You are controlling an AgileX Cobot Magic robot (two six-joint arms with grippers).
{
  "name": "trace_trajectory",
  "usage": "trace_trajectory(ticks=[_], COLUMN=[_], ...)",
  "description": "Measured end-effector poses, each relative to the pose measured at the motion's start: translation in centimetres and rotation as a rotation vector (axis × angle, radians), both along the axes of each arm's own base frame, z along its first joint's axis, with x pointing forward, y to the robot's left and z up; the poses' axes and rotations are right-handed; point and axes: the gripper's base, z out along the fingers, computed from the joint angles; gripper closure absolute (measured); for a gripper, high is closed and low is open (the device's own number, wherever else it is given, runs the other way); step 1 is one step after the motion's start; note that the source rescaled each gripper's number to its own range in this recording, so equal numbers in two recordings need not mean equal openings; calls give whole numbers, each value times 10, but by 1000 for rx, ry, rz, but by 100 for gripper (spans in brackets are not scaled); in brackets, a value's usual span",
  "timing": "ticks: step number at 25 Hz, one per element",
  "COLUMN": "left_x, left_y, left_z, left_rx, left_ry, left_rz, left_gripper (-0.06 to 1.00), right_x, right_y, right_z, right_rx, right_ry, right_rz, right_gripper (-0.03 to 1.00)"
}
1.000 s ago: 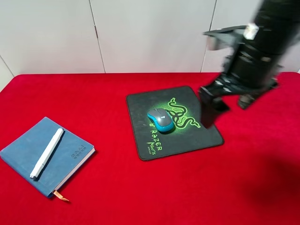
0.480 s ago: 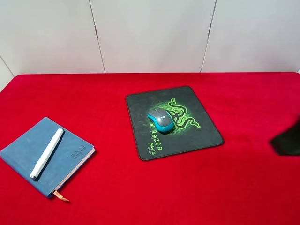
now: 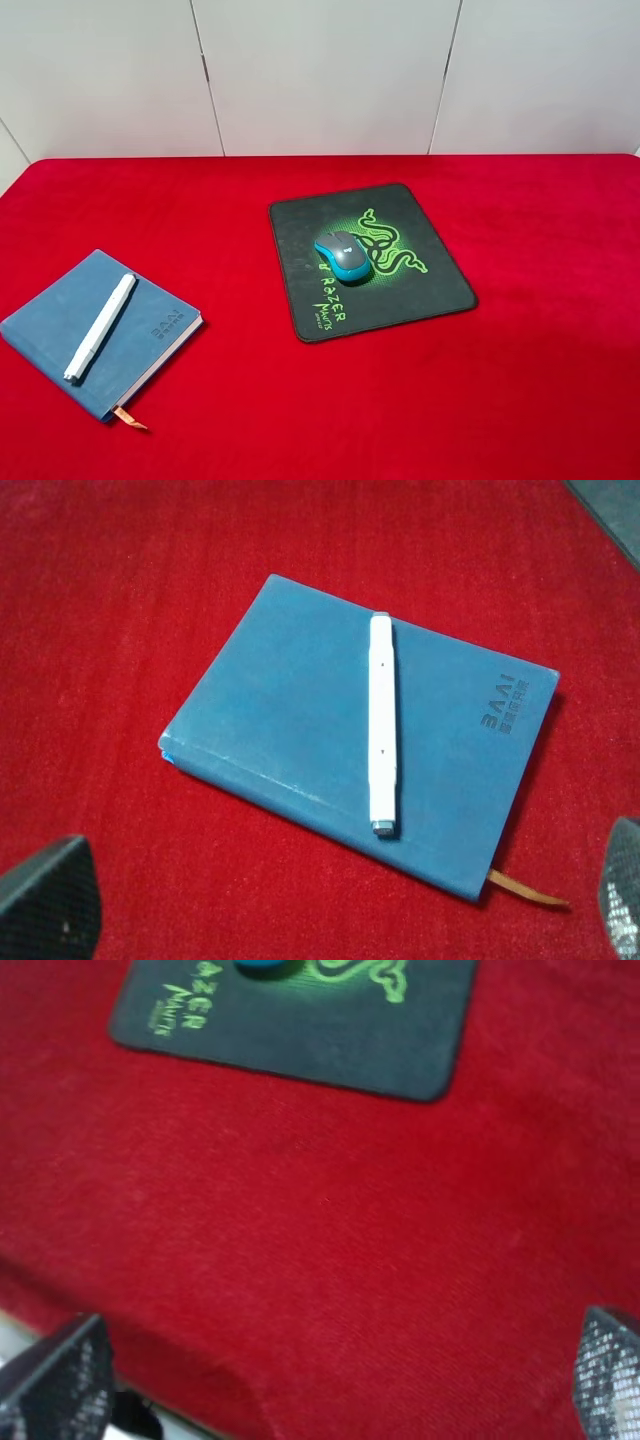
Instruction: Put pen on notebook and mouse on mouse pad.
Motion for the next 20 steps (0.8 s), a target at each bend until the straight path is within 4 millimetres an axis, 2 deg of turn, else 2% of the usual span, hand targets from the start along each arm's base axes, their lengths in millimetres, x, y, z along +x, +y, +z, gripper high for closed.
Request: trace_trajectory(ticks=[4,9,15,20], left_x=[0,0,0,0], left_y=[0,0,0,0], left_z=[0,0,0,0], left_rx=[0,0,0,0], left_ry=[0,0,0,0], left_rz=[0,0,0,0], left_gripper=[-6,-6,-6,-6], right_x=[-17,-31,-31,-31], right_y=[-12,-16,-16,-15], right_z=[-17,-25,-35,-35], right_rx=[7,9,0,2], right_ry=[-69,-247,-367,-368], right_rz=[-134,-326,-509,-527], right_gripper=[-3,-3,-3,-3])
